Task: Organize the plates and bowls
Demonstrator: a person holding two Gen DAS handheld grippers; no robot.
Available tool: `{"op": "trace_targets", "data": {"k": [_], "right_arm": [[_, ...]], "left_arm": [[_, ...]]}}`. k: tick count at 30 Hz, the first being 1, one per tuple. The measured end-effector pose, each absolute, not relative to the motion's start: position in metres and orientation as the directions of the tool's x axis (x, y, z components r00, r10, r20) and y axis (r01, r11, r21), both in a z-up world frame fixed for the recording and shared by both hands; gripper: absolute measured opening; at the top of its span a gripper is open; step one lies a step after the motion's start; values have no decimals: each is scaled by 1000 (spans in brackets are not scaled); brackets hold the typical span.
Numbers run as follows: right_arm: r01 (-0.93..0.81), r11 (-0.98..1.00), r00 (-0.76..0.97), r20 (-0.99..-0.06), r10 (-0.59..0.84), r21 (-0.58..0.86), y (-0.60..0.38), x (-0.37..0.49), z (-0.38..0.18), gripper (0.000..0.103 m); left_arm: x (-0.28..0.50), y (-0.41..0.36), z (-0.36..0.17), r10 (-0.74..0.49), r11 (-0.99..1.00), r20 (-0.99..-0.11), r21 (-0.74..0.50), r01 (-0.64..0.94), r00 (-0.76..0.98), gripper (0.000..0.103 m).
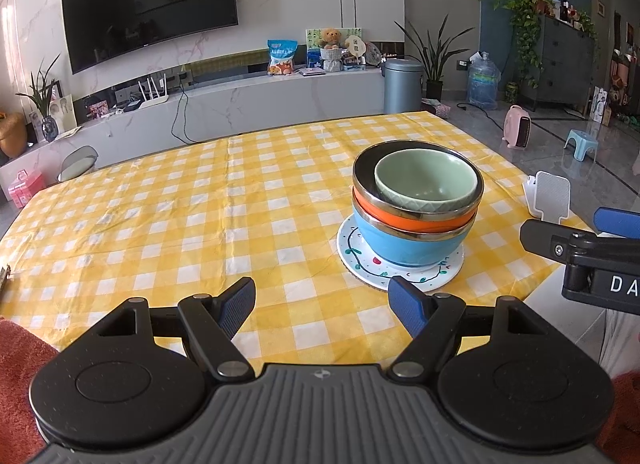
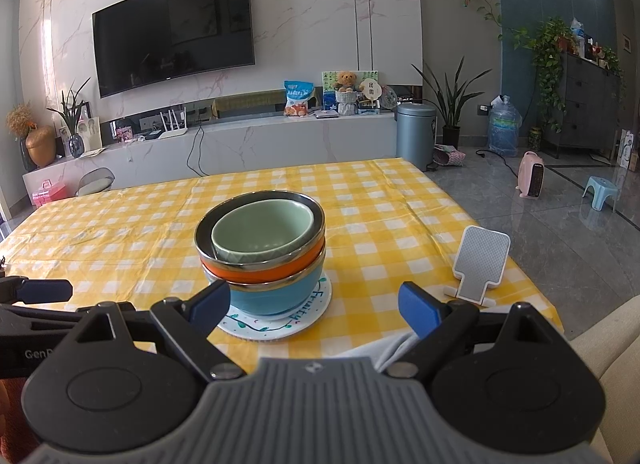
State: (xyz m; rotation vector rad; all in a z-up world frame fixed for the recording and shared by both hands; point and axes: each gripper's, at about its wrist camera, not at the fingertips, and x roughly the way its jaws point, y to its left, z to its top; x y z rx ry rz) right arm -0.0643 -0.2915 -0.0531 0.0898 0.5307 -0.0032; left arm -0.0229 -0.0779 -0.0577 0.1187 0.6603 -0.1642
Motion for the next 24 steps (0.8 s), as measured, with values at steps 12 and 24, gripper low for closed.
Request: {"op": "trace_targets", "data": {"k": [12, 24], "right_arm": [[27, 996, 862, -506, 20, 84, -291, -64, -53, 90], [26, 996, 862, -507, 20, 83, -291, -63, -53, 90]], "left_arm": [[-22, -78, -58, -119, 980, -624, 53, 193, 773, 89], [-22, -78, -58, -121, 980, -623, 50, 194, 773, 89]]}}
